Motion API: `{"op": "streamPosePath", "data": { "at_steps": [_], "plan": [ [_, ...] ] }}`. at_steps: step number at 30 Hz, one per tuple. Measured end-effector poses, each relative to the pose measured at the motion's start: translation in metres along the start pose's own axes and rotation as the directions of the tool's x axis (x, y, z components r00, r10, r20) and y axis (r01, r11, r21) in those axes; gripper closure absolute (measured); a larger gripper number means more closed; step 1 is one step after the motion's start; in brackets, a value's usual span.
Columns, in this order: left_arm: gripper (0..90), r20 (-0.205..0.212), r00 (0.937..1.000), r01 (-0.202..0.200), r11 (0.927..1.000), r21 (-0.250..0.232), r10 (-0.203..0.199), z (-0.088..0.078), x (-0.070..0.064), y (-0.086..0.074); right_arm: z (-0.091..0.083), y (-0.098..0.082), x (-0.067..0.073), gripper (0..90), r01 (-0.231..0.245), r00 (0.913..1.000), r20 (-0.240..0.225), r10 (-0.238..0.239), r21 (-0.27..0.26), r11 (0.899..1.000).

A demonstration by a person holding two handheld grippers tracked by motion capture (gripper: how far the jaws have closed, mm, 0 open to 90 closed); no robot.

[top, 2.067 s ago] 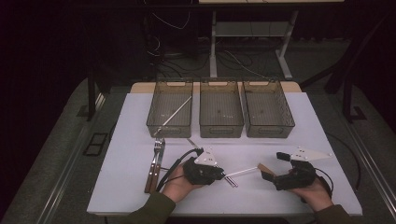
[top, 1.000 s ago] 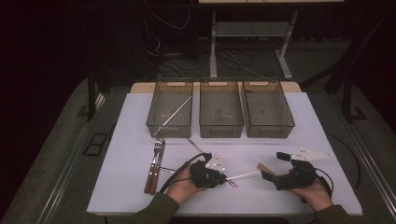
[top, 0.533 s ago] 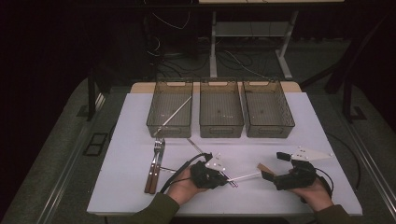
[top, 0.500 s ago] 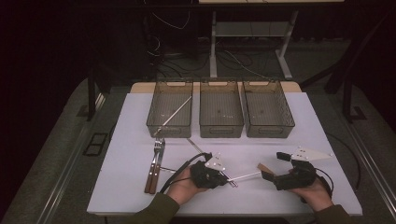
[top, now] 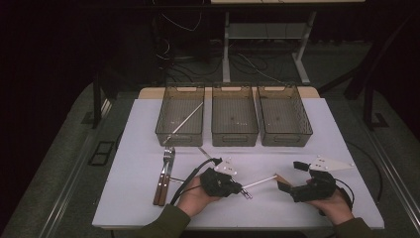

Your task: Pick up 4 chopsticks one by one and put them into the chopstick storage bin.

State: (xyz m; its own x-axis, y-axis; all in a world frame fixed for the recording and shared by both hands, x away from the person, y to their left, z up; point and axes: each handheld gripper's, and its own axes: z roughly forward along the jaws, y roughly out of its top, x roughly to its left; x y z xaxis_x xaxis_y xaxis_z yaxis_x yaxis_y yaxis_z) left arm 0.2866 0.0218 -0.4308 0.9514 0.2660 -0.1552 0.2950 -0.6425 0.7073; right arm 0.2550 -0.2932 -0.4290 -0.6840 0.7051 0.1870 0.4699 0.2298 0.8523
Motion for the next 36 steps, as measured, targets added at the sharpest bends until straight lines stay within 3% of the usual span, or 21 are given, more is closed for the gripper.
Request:
{"op": "streamPosePath", "data": {
  "at_steps": [11,23,36],
  "plan": [
    [84.8,-0.051,0.9972,0.052,0.9980,-0.036,-0.054,-0.020,0.008,0.003,0.001,0.000,0.000,0.7,0.006,1.0000,-0.002,-0.006,0.010,1.000],
    [84.7,-0.076,0.9930,0.084,0.9937,-0.075,-0.090,-0.045,0.021,-0.008,0.002,-0.001,0.001,0.7,0.006,1.0000,-0.002,-0.006,0.016,1.000],
    [84.7,-0.121,0.9813,0.132,0.9802,-0.148,-0.150,-0.079,0.037,-0.022,0.002,-0.001,0.001,0.7,0.007,1.0000,-0.001,-0.007,0.015,1.000]
  ]
}}
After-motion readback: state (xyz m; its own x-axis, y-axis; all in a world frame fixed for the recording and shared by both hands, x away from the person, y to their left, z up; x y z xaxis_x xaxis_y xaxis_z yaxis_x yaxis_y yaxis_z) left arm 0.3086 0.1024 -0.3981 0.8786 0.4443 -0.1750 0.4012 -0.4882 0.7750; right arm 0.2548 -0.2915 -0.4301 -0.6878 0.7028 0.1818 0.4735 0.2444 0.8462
